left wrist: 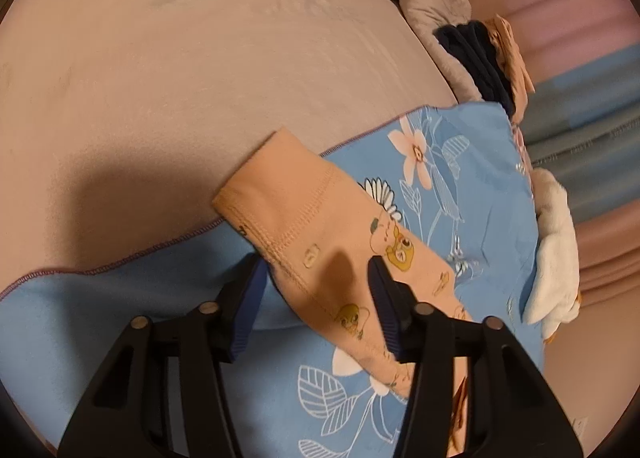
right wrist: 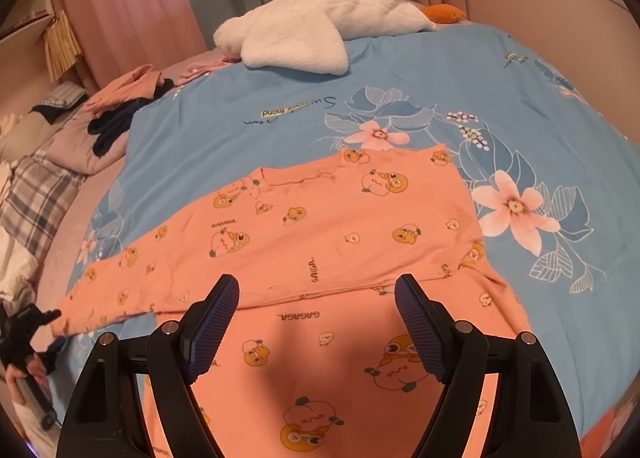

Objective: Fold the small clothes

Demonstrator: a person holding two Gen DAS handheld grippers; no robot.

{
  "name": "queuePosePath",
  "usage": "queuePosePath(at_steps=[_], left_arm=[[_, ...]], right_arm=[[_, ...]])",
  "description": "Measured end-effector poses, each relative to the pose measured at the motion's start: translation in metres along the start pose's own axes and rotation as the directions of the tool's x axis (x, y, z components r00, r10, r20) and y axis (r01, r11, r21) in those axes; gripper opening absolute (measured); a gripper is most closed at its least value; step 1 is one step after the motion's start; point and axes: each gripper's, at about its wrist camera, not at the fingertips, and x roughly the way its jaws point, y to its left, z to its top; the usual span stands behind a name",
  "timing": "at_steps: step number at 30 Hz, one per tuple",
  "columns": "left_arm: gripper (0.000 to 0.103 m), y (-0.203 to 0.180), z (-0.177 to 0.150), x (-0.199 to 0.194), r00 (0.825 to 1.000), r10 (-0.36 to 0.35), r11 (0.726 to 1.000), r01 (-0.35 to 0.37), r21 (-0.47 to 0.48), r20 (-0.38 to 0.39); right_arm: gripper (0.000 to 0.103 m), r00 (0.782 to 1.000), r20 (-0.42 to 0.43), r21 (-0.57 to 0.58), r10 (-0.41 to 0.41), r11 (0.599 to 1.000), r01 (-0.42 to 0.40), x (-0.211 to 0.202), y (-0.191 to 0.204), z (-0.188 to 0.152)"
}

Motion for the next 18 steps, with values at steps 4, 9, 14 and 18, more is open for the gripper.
queuePosePath(at_steps=[4, 9, 14, 18], left_arm=[[0.030, 0.005, 0.001, 0.001, 1.000, -0.010, 0.999, 0.010, -0.050, 0.013], [0.005, -0.002, -0.001, 0.002, 0.998, -0.064, 0.997, 0.065, -0.045, 0.023], [0.004, -0.033, -0.011, -0.018, 0.985, -0.106, 0.994, 0.100, 0.052, 0.138], [0.005, -0.063, -0.029, -0.025, 0.977, -0.129, 0.976, 0.095, 0.195, 0.171]], right_arm=[[0.080, 1.000, -0.005, -0.004, 0.000, 1.000, 0.000, 0.001, 0.001, -0.002], [0.080, 1.000, -0.002, -0.004, 0.002, 1.000, -0.002, 0.001, 0.001, -0.002], [0.080, 1.000, -0.002, -0.007, 0.009, 1.000, -0.009, 0.001, 0.002, -0.002], [0.080, 1.000, -0.006, -0.006, 0.016, 1.000, -0.016, 0.002, 0.003, -0.002]])
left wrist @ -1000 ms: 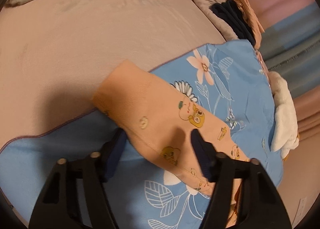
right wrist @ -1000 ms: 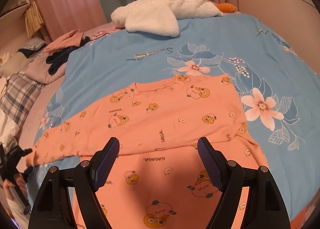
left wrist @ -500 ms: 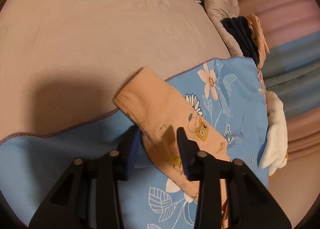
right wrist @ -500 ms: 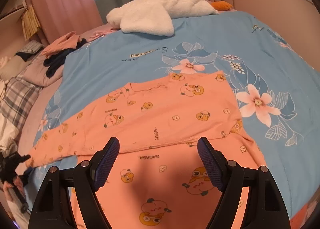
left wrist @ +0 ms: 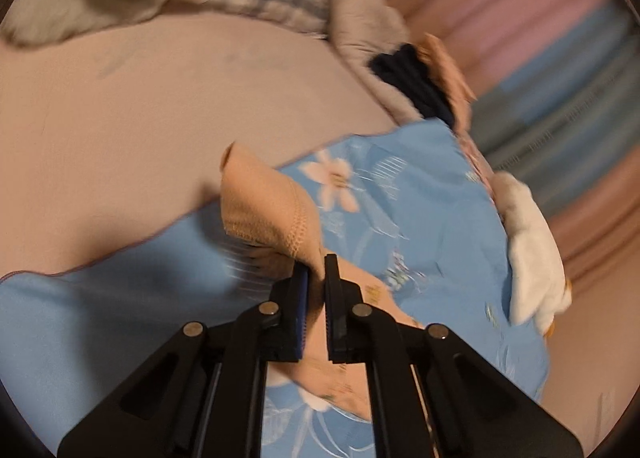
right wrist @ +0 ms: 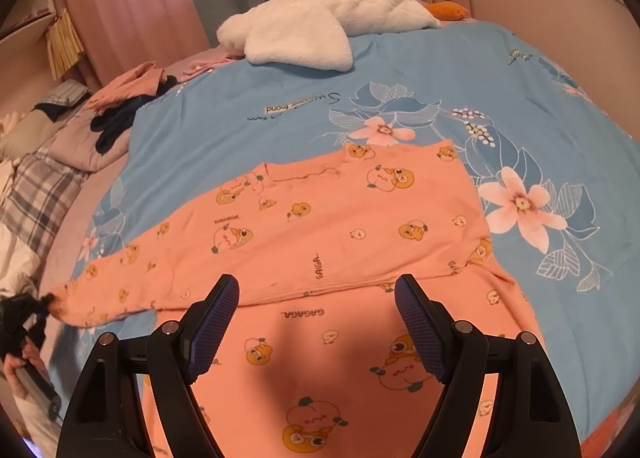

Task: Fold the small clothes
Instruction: 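Grasp the end of the folded strip with the left gripper, then fold the held end over onto the sleepsuit body with the left gripper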

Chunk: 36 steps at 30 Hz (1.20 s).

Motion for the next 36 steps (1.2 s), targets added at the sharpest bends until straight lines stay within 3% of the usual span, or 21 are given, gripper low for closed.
queuePosePath(at_steps=[4, 8, 15, 21, 24, 27, 31, 36], left_arm=[[0.005, -0.029, -0.017, 0.000, 0.998, -0.059, 0.992, 0.058, 0.111, 0.005], [0.005, -0.060, -0.039, 0.001, 0.990, -0.140, 0.960, 0.142, 0.241, -0.025], [0.005, -0.102, -0.087, 0.008, 0.960, -0.242, 0.856, 0.279, 0.436, -0.139], [0.005, -0.122, -0.132, 0.028, 0.943, -0.214, 0.771, 0.323, 0.549, -0.254], [0.006, -0.126, -0.147, 0.040, 0.935, -0.179, 0.742, 0.332, 0.582, -0.306], [0.006, -0.126, -0.158, 0.055, 0.932, -0.128, 0.732, 0.319, 0.602, -0.339], [0.006, -0.120, -0.168, 0.068, 0.923, -0.078, 0.749, 0.304, 0.588, -0.377], [0.007, -0.118, -0.167, 0.071, 0.913, -0.074, 0.759, 0.312, 0.571, -0.400]], right_arm=[[0.080, 1.000, 0.005, -0.004, -0.001, 1.000, 0.001, -0.001, 0.002, 0.000], [0.080, 1.000, 0.009, -0.008, 0.004, 1.000, -0.004, -0.001, 0.004, 0.000], [0.080, 1.000, 0.009, -0.012, 0.006, 1.000, -0.006, -0.002, 0.005, -0.001], [0.080, 1.000, 0.006, -0.007, 0.012, 1.000, -0.011, -0.003, 0.004, -0.001], [0.080, 1.000, 0.008, 0.001, 0.006, 1.000, -0.006, -0.003, 0.001, -0.001], [0.080, 1.000, 0.008, 0.011, 0.001, 1.000, -0.001, -0.004, -0.002, 0.000], [0.080, 1.000, 0.009, 0.013, 0.003, 1.000, -0.003, -0.004, -0.005, 0.000], [0.080, 1.000, -0.006, 0.020, -0.001, 1.000, 0.001, 0.001, -0.007, -0.002]])
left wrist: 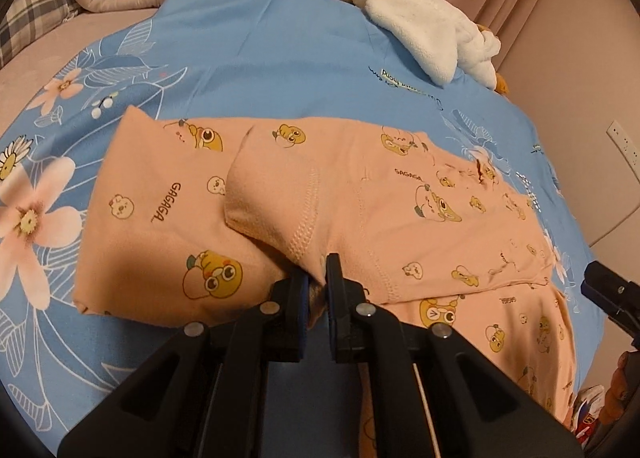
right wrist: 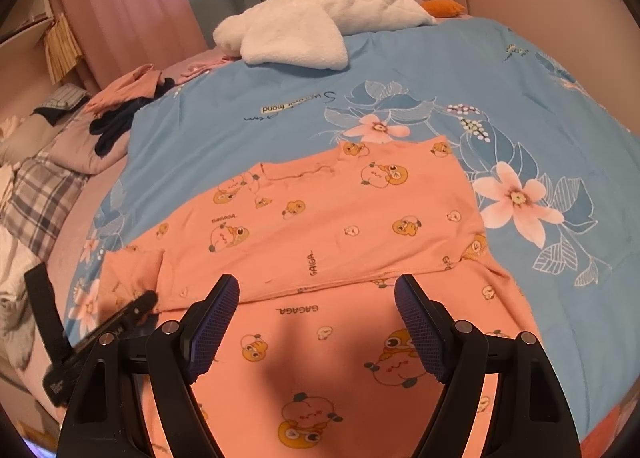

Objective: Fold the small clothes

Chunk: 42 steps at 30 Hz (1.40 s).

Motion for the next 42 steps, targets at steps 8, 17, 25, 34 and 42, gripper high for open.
queuePosePath(at_steps=[8, 17, 25, 34, 42], left_arm=[[0.008, -0.001, 0.001, 0.002, 1.000, -0.007, 1.000, 0.007, -0.011, -0.019], [0.009, 0.005, 0.004, 0.004, 0.999, -0.029, 0.998, 0.027, -0.048, -0.041], [0.012, 0.005, 0.005, 0.004, 0.999, -0.028, 0.998, 0.026, -0.061, -0.042], [0.042, 0.003, 0.009, -0.004, 0.994, -0.096, 0.992, 0.091, -0.091, -0.052], [0.077, 0.016, 0.017, -0.040, 0.994, -0.109, 0.987, 0.111, -0.116, 0.024]], right_arm=[[0.080, 1.000, -0.021, 0.005, -0.007, 1.000, 0.007, 0.007, 0.000, -0.002], [0.080, 0.999, -0.039, 0.009, -0.011, 1.000, 0.012, 0.012, 0.000, -0.003], [0.080, 0.999, -0.047, 0.005, -0.015, 1.000, 0.015, 0.012, 0.002, -0.004], [0.080, 0.999, -0.046, -0.005, -0.023, 1.000, 0.022, 0.011, 0.003, -0.003], [0.080, 0.999, -0.048, -0.013, -0.022, 1.000, 0.022, 0.011, 0.008, -0.004]])
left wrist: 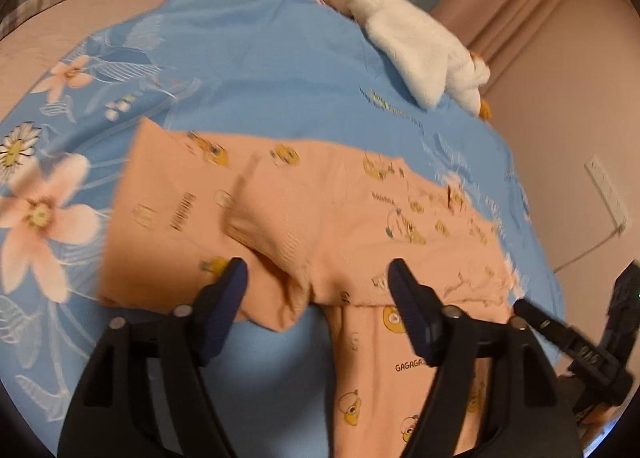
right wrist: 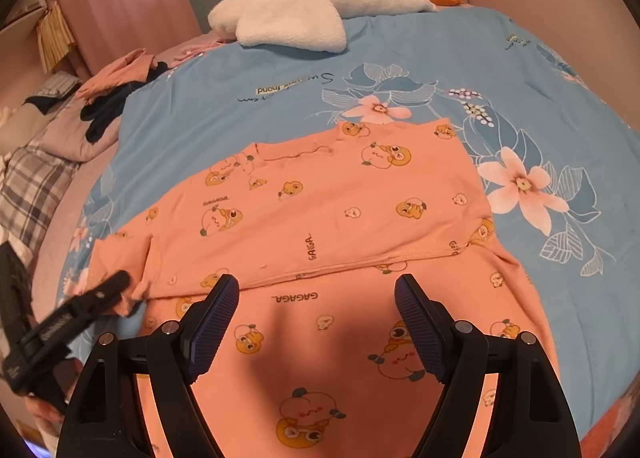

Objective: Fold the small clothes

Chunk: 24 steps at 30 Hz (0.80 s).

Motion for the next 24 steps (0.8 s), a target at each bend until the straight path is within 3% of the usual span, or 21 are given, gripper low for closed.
queuePosePath(at_steps=[5, 14, 18, 24], left_arm=[[0.085, 0.028, 0.011, -0.025, 0.999, 0.007, 0.995, -0.002, -0.098, 0.052], [0.085, 0.073, 0.021, -0.063, 0.979, 0.174, 0.967, -0.149, -0.208, 0.109], [0.085, 0.088, 0.022, -0.071, 0.968, 0.230, 0.949, -0.201, -0.242, 0.098], [0.085, 0.106, 0.023, -0.081, 0.961, 0.260, 0.930, -0.223, -0.292, 0.097]], right_arm=[[0.080, 1.000, -0.013, -0.025, 0.013, 1.000, -0.014, 0.005, 0.010, -0.002], [0.080, 0.998, -0.025, -0.085, 0.050, 0.995, -0.051, 0.006, 0.035, -0.001], [0.080, 0.997, -0.035, -0.131, 0.066, 0.989, -0.070, 0.006, 0.052, 0.004], [0.080, 0.989, -0.057, -0.235, 0.134, 0.961, -0.144, -0.001, 0.088, 0.016]])
